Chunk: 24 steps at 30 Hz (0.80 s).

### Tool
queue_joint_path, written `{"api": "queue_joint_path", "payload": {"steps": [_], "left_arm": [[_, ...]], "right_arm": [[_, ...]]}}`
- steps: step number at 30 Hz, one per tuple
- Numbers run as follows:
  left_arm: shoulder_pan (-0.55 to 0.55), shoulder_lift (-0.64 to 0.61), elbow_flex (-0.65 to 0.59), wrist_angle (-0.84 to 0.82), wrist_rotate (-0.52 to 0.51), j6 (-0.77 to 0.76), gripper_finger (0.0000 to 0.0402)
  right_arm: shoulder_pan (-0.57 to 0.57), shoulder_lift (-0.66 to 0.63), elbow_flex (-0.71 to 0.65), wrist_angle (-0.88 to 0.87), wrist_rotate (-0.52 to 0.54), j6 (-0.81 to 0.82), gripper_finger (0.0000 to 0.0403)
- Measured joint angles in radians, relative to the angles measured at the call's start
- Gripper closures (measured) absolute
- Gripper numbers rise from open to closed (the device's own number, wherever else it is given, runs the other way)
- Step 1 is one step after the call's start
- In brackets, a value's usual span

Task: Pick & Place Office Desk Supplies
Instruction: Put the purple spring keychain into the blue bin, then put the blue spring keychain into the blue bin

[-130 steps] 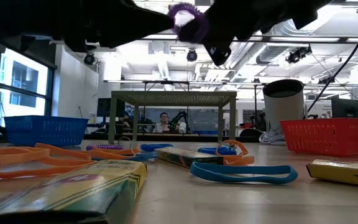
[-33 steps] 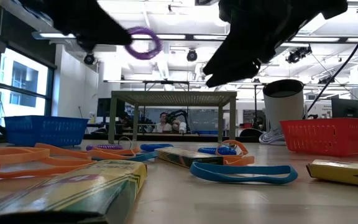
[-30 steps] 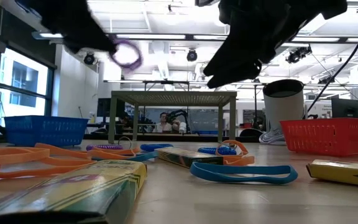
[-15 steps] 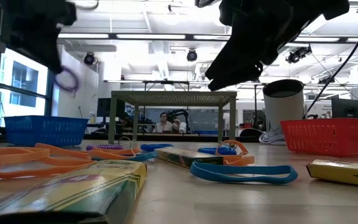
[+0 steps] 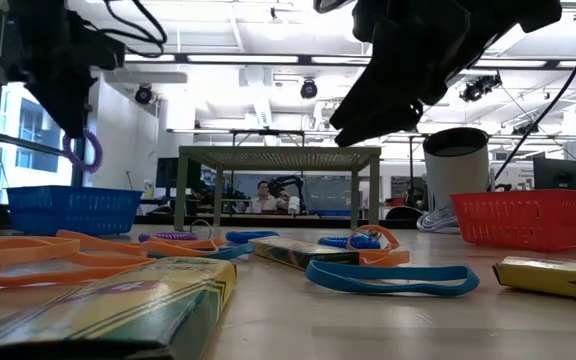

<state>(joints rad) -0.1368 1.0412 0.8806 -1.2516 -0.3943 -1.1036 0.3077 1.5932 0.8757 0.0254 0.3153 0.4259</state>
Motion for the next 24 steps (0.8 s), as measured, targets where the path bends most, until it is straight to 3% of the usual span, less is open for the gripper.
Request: {"api": "queue_joint_path", "payload": {"steps": [10, 14, 24], "left_arm": [[0.03, 0.1, 0.0, -0.004, 0.022, 0.048, 0.0285], [0.041, 0.109, 0.0, -0.004, 0.022, 0.109, 0.0279], [0.047, 0.091, 0.086, -0.002, 0.112, 0.08, 0.0277]], "right_arm": [[0.0, 0.0, -0.031, 0.016, 0.0, 0.016, 0.0151], [0.0, 0.0, -0.034, 0.017, 0.003, 0.016, 0.0151], [0.0, 0.0, -0.034, 0.004, 0.0, -0.004, 0.0151]]}}
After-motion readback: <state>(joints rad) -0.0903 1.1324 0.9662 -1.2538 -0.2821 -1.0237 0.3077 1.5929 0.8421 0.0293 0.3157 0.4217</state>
